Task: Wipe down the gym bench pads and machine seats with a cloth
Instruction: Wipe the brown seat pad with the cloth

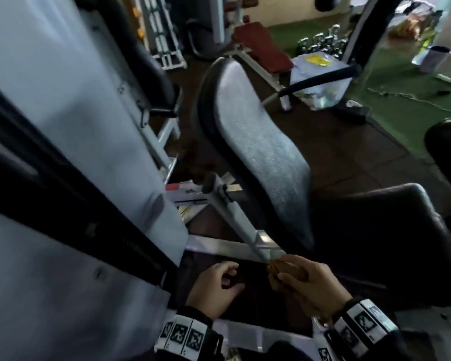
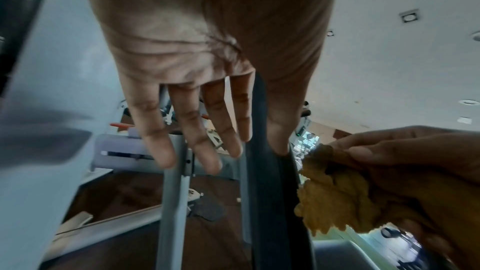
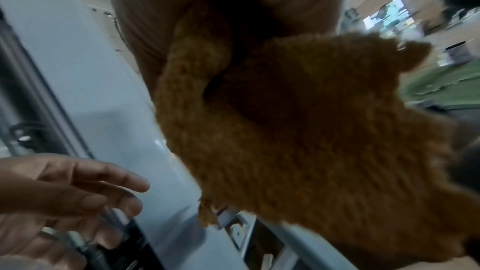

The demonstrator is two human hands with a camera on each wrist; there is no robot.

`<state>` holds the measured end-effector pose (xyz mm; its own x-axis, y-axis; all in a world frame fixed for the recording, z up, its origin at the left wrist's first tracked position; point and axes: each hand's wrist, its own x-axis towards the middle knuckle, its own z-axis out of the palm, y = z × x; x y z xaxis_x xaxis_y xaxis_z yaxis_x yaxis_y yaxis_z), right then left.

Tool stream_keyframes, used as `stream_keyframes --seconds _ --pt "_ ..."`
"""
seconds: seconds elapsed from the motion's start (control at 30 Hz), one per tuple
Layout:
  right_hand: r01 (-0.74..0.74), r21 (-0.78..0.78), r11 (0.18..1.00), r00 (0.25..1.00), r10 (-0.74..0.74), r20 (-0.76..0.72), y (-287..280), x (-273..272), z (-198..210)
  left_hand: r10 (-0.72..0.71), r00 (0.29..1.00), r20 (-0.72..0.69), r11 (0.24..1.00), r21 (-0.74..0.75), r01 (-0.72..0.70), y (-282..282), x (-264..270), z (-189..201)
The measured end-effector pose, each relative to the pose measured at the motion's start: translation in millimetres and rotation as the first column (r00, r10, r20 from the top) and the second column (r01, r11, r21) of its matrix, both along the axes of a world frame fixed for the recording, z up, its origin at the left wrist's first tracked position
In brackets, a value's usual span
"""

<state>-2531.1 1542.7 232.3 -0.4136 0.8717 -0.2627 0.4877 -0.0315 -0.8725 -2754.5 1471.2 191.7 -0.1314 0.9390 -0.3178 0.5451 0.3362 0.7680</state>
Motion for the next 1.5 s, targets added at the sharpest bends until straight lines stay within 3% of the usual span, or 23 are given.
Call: stream_keyframes --seconds 0.17,0.3,0.4,0.63,0.77,1.07,1.3,1.5 --pt "-0.310 0.070 0.948 0.948 0.302 0.098 -1.1 -22.1 -3.4 0.163 0.987 0.001 0.985 -0.056 -0.162 -49.1 -4.9 -0.5" --pt "-0.515 0.042 0.856 0.852 0.505 0.141 -16.2 -40.0 -9.9 0.289 0.952 -0.098 0.956 -0.030 -0.293 -96.2 5.9 0.0" --pt "-0.601 0.006 0.799 0.793 0.596 0.127 -32.2 -54.1 -14.4 0.425 0.901 -0.085 0.903 -0.030 -0.429 -133.6 15.0 1.5" --pt "-0.833 -0.025 0.553 0.546 0.829 0.120 -96.1 -95.1 -21.6 0.672 0.732 -0.115 0.731 -0.059 -0.680 -238.8 36.5 3.4" --pt "-0.892 -0.058 0.449 0.445 0.893 0.073 -151.0 -125.0 -26.3 0.827 0.556 -0.085 0.553 -0.055 -0.831 -311.0 49.1 6.4" --pt "-0.998 -0.001 0.060 0.060 0.991 0.120 -341.1 -180.3 -18.5 0.981 0.165 -0.098 0.159 -0.059 -0.985 -513.2 93.7 14.8" --pt "-0.956 0.014 -0.294 -0.290 0.950 0.113 -482.9 -198.5 -11.2 0.977 -0.200 -0.069 -0.201 -0.009 -0.980 -630.7 149.8 19.3" --pt "-0.830 0.041 -0.556 -0.549 0.828 0.112 -568.8 -202.8 -9.3 0.903 -0.429 -0.039 -0.429 0.015 -0.903 -671.2 193.3 21.1"
